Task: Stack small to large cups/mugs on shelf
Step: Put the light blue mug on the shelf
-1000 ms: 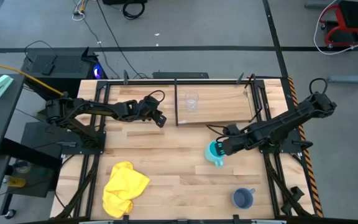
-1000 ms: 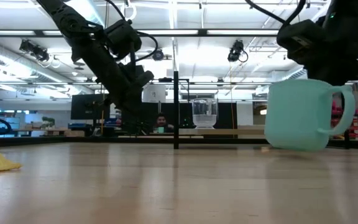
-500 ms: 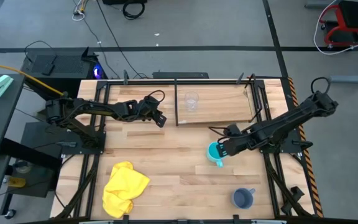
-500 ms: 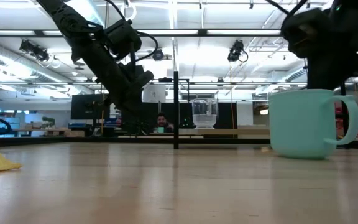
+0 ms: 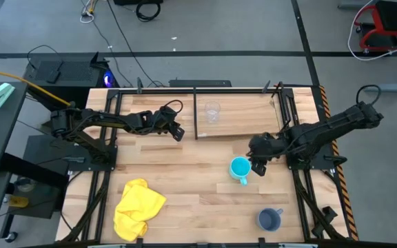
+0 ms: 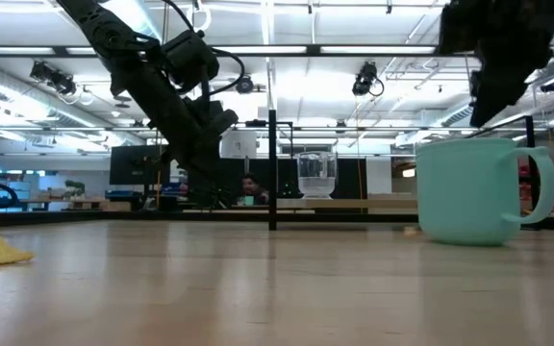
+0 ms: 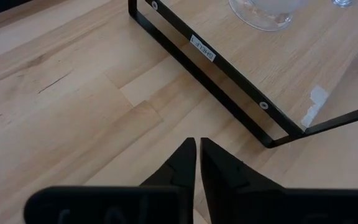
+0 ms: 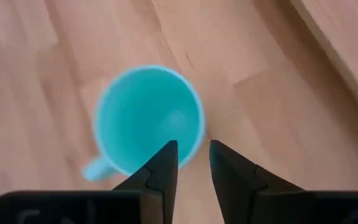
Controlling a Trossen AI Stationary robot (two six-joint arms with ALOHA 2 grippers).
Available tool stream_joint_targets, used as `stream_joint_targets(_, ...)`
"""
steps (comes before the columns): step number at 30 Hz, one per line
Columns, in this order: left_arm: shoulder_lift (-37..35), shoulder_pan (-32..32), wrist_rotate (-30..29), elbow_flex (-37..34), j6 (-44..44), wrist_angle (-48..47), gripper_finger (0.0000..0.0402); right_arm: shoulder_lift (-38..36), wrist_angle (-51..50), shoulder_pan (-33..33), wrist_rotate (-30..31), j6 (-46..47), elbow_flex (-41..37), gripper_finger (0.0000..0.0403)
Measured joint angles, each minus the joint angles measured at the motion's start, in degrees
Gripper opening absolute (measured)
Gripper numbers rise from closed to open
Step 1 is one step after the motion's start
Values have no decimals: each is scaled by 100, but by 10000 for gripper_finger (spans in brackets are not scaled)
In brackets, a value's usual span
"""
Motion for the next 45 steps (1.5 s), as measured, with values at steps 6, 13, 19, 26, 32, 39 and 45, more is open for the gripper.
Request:
stream_joint_targets(6,0,-88,-2,-1,-79,-3,35,414,-56,-663,-344,-1848,0,101)
stream_joint_targets(13,0,-338,0,0,-84,-7,29,576,-12,-933,-401,-2657,0,101)
stream_joint_targets(19,0,-382,0,-1,-44,-7,38,572,389,-931,-673,-2779,0,101)
stream_joint_targets(26,0,-378,0,0,-42,-7,37,793,606,-929,-821,-2819,0,100)
stream_joint_targets(32,0,-378,0,-2,-39,-7,33,1093,744,-929,-829,-2920,0,100)
stream_joint_targets(39,0,-378,0,-2,-37,-9,40,1438,797,-929,-914,-2972,0,100)
stream_joint_targets(45,0,-378,0,0,-36,-9,31,1576,970,-929,-916,-2891,0,86)
